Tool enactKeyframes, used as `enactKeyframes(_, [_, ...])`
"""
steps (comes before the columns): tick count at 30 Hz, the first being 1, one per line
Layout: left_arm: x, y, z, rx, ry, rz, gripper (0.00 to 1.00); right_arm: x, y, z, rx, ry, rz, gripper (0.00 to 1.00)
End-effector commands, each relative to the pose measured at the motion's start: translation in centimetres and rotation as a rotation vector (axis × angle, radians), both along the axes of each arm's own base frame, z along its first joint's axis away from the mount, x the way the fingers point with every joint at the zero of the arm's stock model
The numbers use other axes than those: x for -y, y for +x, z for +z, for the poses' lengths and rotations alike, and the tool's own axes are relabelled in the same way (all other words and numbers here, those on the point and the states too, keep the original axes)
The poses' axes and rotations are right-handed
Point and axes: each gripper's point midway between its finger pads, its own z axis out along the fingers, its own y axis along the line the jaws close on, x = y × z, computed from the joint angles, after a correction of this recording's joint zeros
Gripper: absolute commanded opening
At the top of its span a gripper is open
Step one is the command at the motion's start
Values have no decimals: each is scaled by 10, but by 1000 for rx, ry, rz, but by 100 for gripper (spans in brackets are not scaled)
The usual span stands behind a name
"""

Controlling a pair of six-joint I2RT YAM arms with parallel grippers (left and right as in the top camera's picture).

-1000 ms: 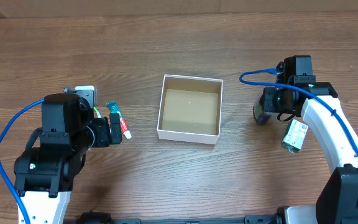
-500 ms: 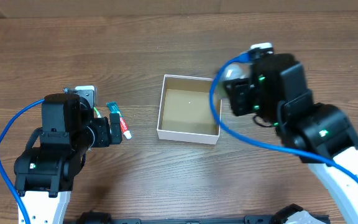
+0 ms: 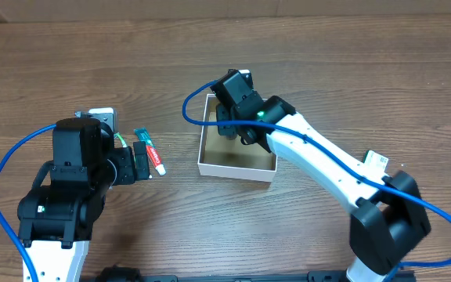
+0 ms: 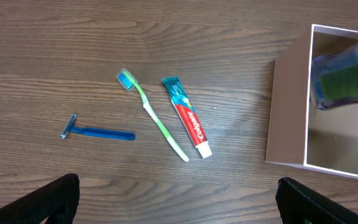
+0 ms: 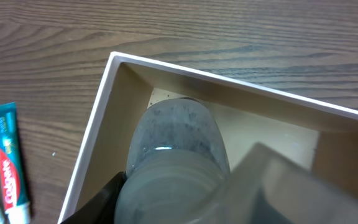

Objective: Pack container
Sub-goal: 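Carry the bottle over the white box and release it inside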

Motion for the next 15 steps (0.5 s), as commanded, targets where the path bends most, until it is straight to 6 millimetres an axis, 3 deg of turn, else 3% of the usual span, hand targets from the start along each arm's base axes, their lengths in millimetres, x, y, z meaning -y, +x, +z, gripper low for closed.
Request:
enactKeyframes(1, [-3,2,8,20,0,24,100,-7,13,11,51,33,-33,4])
enactKeyframes(3, [-3,3,7,18,0,24,100,-8,13,9,48,36,-30,4])
enactKeyframes(4, [-3,3,6,16,0,24,100,-11,11,8,33,51,-17,9])
enactKeyframes(5, [-3,3,6,16,0,24,100,-16,8,6,15,69,-2,27])
enactKeyframes(6, [-3,3,6,16,-1,24,100,-18,6,6,5,80,8,54])
enactKeyframes(7, [-3,3,6,14,0,24,100,-18,6,6,4,81,9,70])
enactKeyframes(12, [-3,2,5,9,0,24,100,-14,0,3,-19,59,10,100])
enactKeyframes(14, [-3,2,5,9,0,24,100,-3,-5,11,-19,25,-9,100])
enactKeyframes(15, [-3,2,5,9,0,24,100,7,-7,23,4,6,-27,100])
